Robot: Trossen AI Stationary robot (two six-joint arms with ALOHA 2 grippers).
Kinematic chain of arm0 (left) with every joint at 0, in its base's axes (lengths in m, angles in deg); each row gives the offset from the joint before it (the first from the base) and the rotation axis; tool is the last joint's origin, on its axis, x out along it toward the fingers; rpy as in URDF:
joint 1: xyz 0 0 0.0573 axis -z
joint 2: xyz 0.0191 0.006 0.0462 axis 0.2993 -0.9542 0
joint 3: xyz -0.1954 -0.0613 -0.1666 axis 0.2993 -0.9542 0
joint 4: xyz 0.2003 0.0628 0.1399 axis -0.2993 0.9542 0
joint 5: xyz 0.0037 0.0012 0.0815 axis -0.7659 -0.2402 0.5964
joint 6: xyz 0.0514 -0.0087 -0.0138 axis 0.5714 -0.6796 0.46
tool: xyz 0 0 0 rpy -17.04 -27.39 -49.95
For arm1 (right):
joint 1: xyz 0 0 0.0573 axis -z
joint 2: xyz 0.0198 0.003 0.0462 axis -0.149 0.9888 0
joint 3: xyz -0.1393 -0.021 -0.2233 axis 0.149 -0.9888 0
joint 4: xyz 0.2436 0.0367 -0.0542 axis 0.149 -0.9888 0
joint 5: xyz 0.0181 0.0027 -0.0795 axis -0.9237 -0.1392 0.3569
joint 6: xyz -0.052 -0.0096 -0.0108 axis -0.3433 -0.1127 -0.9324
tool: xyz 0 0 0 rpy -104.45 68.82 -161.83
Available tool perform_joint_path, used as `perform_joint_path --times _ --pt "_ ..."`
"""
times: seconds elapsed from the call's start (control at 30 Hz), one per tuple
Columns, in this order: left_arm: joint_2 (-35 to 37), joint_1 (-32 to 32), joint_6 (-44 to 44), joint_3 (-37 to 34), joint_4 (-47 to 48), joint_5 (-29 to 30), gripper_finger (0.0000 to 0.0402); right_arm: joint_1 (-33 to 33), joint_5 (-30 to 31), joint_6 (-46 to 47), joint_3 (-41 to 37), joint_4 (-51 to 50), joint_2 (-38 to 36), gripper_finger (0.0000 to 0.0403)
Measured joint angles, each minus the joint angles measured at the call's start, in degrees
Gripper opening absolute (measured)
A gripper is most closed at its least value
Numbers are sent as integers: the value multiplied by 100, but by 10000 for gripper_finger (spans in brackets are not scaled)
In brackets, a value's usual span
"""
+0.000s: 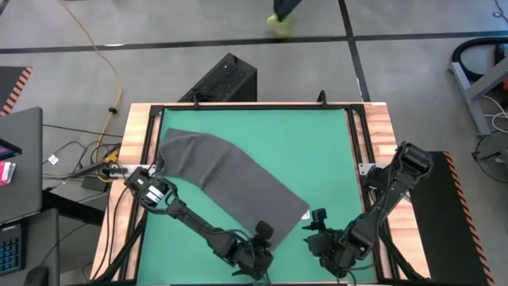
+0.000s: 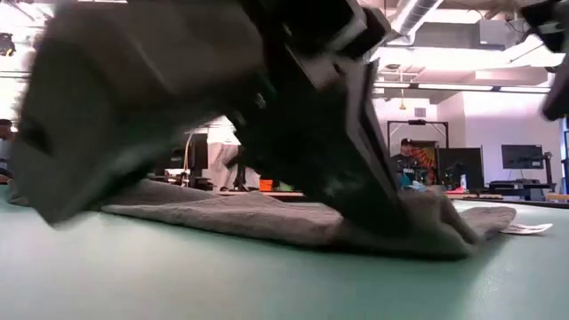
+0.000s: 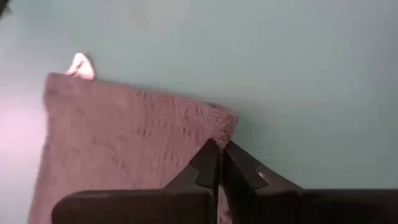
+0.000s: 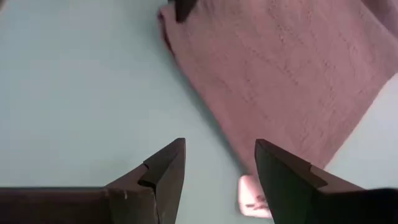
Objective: Roll towel
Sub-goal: Roll the gray towel
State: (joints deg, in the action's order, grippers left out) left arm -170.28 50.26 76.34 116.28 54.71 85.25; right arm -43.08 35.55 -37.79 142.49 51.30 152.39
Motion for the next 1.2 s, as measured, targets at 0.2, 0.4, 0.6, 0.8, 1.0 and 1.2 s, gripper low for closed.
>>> perform_joint_path --times 0.2,0.4,0.6,0.8,1.0,1.2 --pt "191 214 -416 -1 550 598 0 308 -72 -980 -385 911 34 216" --pt "588 287 -855 0 987 1015 0 380 -106 -1417 -446 1096 32 216" --pt "759 301 -1009 0 1126 1123 0 421 -109 -1577 -673 1478 32 216" --pt "759 297 -1026 0 1274 1218 0 456 -5 -1582 -850 1664 32 216" --pt "797 299 -1074 0 1452 1530 0 529 20 -1776 -1141 2106 34 216" --pt "818 295 -1104 0 1456 1557 0 730 164 -1972 -1211 2281 108 216"
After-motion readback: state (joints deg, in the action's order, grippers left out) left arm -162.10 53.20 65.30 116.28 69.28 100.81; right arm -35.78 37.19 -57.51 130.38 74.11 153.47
